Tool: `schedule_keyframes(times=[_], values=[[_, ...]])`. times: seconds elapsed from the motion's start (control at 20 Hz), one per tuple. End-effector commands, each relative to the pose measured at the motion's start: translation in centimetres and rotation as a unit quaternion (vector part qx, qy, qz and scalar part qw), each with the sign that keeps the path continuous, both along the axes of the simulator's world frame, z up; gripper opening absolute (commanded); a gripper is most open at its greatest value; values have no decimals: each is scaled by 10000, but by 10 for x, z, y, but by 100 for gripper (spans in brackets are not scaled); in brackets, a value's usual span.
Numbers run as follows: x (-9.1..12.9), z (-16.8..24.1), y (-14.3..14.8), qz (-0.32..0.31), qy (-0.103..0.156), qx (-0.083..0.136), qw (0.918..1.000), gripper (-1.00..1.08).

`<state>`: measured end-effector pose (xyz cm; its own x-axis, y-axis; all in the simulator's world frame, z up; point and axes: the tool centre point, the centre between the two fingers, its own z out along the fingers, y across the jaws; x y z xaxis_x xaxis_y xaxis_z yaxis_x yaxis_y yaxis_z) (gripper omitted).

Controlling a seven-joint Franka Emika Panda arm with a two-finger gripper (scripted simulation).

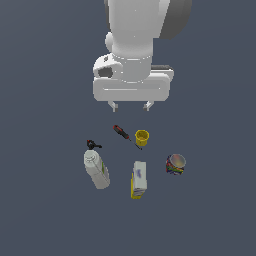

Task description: Pick up a designated object from a clutter of objects.

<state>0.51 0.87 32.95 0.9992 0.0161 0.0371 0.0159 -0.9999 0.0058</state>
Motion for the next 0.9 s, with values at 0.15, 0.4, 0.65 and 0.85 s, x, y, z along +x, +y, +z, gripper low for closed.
schedule_keyframes(times=[0.15, 0.4, 0.65, 0.85], values=[[2, 5, -6, -90, -67, 22, 9999, 100], [9, 21, -23, -362, -273, 90, 9989, 100], [8, 18, -21, -325, -258, 83, 9991, 100], [8, 7, -18, -195, -241, 67, 9995, 100]])
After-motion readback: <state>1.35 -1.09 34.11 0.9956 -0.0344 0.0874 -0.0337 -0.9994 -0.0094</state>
